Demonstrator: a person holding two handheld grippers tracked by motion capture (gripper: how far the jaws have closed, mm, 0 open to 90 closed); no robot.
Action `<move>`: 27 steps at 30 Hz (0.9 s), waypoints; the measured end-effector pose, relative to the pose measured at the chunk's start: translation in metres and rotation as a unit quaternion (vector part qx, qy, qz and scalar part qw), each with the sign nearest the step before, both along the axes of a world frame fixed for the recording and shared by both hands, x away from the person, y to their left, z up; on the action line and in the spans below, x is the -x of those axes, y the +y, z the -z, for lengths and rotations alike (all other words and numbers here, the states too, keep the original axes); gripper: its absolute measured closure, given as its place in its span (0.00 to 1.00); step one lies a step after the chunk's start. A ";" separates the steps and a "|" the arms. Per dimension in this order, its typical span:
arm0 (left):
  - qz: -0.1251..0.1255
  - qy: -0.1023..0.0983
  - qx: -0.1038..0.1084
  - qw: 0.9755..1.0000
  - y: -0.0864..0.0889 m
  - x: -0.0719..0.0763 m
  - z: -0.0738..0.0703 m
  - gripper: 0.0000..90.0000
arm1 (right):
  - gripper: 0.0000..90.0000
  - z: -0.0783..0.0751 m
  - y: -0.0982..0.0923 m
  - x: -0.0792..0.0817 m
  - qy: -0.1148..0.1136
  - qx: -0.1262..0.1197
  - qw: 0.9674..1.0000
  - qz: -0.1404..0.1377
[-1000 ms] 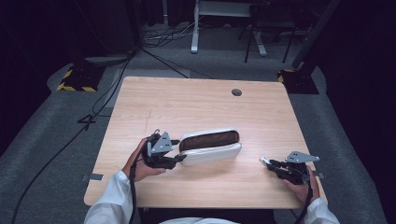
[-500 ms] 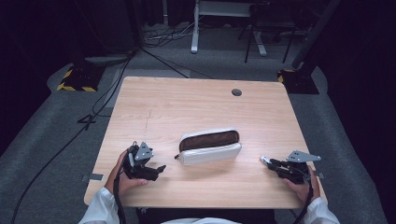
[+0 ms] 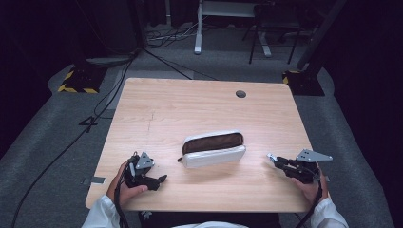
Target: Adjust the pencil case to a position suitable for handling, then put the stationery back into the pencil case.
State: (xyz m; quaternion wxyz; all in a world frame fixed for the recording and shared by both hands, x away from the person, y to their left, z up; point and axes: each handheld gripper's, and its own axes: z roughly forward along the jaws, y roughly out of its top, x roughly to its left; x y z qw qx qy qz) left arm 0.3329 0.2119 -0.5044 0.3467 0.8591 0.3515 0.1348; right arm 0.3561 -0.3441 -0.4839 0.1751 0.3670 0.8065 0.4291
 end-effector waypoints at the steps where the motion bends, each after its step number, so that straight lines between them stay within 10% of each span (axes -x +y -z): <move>1: -0.001 0.001 0.001 1.000 0.000 0.000 0.000 0.18 | 0.82 -0.003 0.000 -0.001 -0.005 0.000 1.000 -0.003; 27: 0.004 0.001 0.001 1.000 0.001 -0.001 0.000 0.17 | 0.82 -0.085 0.035 -0.027 -0.089 -0.020 0.992 -0.088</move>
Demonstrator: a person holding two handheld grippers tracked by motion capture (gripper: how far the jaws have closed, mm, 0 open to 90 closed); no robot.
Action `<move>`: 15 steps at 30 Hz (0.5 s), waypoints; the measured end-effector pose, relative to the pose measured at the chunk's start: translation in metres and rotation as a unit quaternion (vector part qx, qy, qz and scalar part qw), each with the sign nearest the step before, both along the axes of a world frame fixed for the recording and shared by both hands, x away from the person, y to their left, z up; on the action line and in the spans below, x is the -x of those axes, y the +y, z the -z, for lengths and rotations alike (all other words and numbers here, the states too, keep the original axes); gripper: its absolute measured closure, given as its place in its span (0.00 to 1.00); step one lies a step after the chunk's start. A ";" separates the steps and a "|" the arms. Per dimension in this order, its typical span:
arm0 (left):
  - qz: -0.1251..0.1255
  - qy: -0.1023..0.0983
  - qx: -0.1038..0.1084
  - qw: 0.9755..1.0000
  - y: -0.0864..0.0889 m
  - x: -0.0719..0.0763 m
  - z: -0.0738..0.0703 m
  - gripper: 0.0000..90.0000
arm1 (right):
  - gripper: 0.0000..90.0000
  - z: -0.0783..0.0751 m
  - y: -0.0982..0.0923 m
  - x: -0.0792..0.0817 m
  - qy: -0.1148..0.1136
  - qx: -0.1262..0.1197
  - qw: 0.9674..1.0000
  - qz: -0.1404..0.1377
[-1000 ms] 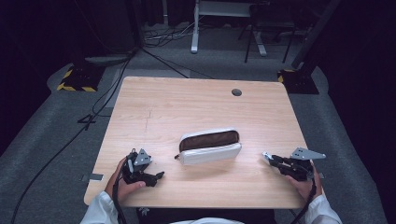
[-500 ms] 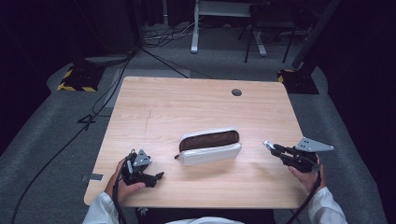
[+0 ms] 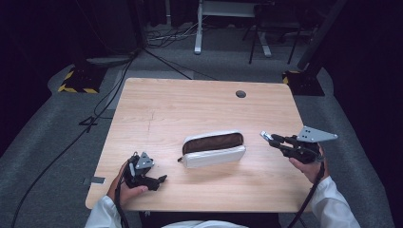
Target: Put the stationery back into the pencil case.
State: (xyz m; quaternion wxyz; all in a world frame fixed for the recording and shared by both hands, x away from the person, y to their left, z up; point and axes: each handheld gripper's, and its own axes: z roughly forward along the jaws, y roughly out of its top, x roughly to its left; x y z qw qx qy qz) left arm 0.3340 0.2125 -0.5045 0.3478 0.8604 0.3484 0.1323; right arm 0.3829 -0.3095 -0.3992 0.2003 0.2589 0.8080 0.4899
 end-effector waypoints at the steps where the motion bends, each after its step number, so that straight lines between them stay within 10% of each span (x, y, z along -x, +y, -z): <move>1: 0.000 0.000 0.000 1.000 0.000 0.000 0.000 0.17 | 0.82 -0.003 0.005 -0.001 -0.002 0.001 1.000 -0.007; 15: 0.002 0.003 0.004 1.000 0.000 0.000 0.000 0.17 | 0.82 -0.021 0.074 -0.018 -0.009 0.041 0.992 -0.123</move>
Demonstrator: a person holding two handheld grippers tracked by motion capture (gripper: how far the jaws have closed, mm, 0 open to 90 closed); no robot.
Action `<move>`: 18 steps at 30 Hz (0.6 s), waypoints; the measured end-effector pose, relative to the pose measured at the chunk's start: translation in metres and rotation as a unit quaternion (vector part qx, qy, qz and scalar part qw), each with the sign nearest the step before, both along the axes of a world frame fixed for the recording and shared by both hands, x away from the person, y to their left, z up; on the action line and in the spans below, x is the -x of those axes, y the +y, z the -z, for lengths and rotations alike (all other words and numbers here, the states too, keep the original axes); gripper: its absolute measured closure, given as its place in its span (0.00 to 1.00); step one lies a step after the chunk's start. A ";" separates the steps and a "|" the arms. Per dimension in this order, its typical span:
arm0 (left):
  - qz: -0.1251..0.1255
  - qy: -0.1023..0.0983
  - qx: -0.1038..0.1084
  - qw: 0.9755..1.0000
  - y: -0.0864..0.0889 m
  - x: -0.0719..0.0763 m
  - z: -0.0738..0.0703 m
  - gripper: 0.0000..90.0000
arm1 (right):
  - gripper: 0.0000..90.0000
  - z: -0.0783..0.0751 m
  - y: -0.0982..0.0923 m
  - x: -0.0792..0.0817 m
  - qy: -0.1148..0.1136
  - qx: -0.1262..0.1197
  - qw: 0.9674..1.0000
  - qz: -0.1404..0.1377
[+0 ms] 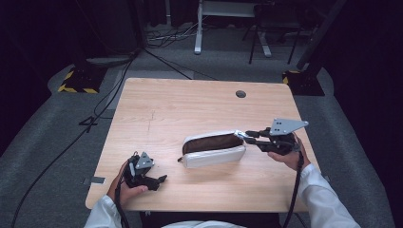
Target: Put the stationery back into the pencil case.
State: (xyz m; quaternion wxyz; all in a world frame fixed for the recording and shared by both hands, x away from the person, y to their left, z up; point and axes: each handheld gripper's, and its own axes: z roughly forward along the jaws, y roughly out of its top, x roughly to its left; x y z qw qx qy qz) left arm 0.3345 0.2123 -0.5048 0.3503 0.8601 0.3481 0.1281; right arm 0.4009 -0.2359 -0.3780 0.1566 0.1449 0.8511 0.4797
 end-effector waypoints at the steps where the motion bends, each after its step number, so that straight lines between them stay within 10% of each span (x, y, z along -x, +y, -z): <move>1: 0.000 0.000 0.000 1.000 0.000 0.000 0.000 0.17 | 0.82 0.000 0.005 -0.001 0.001 0.003 1.000 -0.008; 18: 0.001 -0.002 -0.002 1.000 0.000 0.000 0.000 0.17 | 0.82 0.013 0.055 -0.023 0.032 0.052 0.994 -0.087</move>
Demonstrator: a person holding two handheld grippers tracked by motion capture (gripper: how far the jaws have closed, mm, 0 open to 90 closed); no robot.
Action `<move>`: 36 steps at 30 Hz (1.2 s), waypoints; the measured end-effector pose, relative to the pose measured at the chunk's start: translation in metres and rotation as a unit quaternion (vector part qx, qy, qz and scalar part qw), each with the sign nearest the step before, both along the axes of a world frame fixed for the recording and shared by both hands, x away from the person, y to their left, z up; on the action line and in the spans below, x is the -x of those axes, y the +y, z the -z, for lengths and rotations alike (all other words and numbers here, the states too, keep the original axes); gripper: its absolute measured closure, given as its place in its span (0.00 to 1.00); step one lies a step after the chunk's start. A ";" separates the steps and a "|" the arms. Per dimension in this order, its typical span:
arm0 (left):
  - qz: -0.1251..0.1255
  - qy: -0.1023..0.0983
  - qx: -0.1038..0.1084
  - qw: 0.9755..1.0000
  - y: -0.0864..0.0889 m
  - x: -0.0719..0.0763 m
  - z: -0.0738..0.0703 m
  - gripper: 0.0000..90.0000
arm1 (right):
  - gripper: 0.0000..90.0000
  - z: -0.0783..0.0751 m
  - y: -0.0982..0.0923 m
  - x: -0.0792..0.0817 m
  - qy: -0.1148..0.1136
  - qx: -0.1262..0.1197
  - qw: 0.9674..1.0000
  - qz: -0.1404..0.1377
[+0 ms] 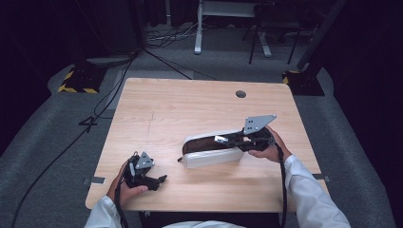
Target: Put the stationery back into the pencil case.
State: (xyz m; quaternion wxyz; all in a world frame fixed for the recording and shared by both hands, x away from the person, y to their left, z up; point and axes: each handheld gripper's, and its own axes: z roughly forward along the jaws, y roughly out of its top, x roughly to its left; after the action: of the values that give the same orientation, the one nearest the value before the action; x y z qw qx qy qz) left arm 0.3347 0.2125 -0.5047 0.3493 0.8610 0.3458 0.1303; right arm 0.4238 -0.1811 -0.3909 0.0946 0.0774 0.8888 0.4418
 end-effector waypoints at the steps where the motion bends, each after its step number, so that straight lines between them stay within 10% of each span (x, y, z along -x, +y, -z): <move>1: 0.000 0.000 0.000 1.000 0.000 0.000 0.000 0.17 | 0.82 0.002 0.002 -0.001 0.002 0.004 1.000 -0.001; 19: 0.000 -0.001 -0.001 1.000 0.000 0.000 0.000 0.17 | 0.81 0.014 0.008 -0.011 0.016 0.019 0.999 0.020; 36: -0.001 0.001 0.001 1.000 0.000 0.000 0.000 0.17 | 0.59 0.006 -0.008 -0.002 -0.006 0.017 0.998 0.062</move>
State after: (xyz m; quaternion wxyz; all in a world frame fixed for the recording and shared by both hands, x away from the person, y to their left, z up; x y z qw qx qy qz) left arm 0.3346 0.2124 -0.5048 0.3499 0.8605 0.3470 0.1293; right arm 0.4255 -0.1892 -0.3966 0.1283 0.1286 0.8890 0.4204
